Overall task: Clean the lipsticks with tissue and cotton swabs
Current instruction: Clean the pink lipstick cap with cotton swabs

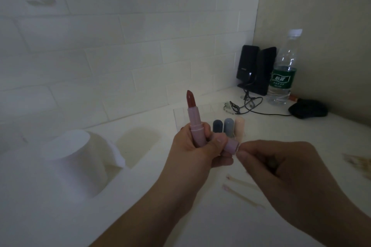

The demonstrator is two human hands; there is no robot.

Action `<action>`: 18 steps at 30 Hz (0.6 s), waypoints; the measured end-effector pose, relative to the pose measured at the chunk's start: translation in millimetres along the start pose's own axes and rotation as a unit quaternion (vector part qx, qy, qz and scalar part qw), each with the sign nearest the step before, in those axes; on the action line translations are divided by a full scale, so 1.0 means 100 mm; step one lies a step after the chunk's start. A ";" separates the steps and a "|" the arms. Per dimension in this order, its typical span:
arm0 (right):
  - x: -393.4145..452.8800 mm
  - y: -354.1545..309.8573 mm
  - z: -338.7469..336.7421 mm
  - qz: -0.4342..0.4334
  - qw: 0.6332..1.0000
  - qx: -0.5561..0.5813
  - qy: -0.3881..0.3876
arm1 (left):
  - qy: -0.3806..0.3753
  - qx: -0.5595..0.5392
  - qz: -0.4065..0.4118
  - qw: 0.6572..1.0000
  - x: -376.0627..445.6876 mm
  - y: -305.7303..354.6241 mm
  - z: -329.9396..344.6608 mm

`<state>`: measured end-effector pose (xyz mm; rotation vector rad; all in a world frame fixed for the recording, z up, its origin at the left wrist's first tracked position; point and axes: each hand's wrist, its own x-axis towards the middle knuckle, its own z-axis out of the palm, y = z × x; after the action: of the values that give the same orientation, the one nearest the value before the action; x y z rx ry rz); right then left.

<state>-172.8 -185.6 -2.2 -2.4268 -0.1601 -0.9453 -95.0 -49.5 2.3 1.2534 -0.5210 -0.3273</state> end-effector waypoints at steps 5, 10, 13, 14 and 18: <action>0.01 0.05 -0.01 0.011 0.999 -0.019 -0.024 | -0.001 0.007 -0.011 1.000 0.00 -0.01 0.00; 0.03 0.04 -0.04 0.012 0.999 -0.026 -0.014 | -0.012 0.021 -0.010 1.000 -0.01 0.00 -0.01; 0.02 0.03 -0.06 0.011 0.997 0.015 -0.071 | -0.003 -0.015 -0.020 1.000 0.03 0.01 -0.04; 0.03 0.01 -0.10 0.018 0.997 0.031 -0.073 | -0.001 -0.031 -0.026 0.999 0.05 0.01 -0.05; 0.09 -0.05 -0.23 0.048 0.995 0.080 -0.022 | 0.040 -0.129 -0.051 0.990 0.10 0.07 -0.08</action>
<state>-181.9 -193.7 20.2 -2.2885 -0.1288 -0.8048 -82.7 -46.0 9.4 1.0389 -0.3347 -0.4162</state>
